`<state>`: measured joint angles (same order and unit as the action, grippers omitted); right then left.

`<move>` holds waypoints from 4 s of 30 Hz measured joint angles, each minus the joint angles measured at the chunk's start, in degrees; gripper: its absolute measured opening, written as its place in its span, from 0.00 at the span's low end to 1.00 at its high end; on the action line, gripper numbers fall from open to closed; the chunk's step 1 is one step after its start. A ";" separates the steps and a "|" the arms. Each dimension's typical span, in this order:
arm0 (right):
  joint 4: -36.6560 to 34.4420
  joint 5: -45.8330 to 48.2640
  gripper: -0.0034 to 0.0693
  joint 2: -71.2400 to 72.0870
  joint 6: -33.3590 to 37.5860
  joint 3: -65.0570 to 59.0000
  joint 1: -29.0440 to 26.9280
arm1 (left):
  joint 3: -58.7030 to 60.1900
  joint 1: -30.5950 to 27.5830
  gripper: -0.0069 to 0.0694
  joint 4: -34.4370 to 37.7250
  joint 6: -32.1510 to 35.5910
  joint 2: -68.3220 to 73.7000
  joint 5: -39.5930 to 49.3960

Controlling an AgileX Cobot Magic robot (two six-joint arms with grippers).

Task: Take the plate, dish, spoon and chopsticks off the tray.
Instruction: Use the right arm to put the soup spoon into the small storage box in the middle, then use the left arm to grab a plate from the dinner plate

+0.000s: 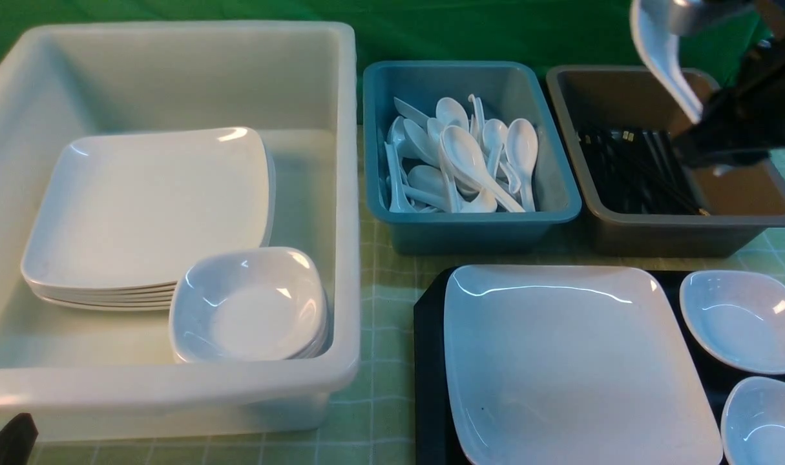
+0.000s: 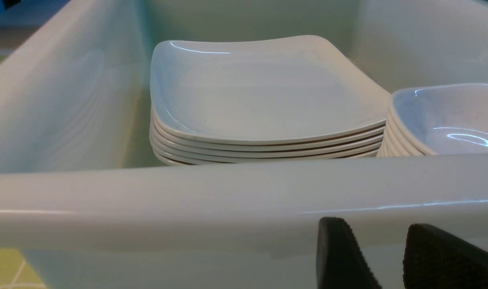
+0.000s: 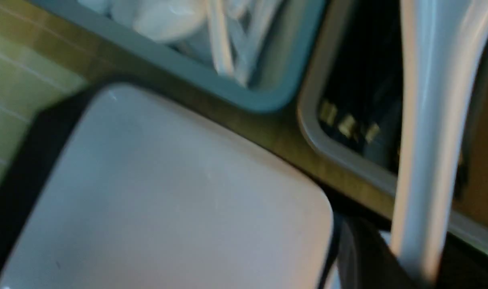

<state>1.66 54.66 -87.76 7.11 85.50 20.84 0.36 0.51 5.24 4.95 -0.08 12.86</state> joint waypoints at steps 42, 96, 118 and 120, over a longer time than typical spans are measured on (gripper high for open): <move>4.03 14.16 0.06 -5.21 -0.58 23.69 5.40 | 0.00 0.00 0.38 -0.25 -0.10 -0.04 0.02; 3.88 0.80 0.14 70.13 -5.96 -42.83 5.40 | -1.88 0.00 0.29 47.86 -26.07 -0.04 -5.81; 3.88 -11.06 0.16 70.13 -5.96 -42.83 5.40 | -44.96 0.53 0.07 48.82 9.10 51.65 54.04; 3.94 -11.06 0.16 70.13 -5.96 -42.87 5.40 | -45.18 2.89 0.07 50.67 10.57 54.81 53.86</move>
<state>5.59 43.60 -17.63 1.15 42.63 26.24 -44.82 3.40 55.91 15.52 54.73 66.72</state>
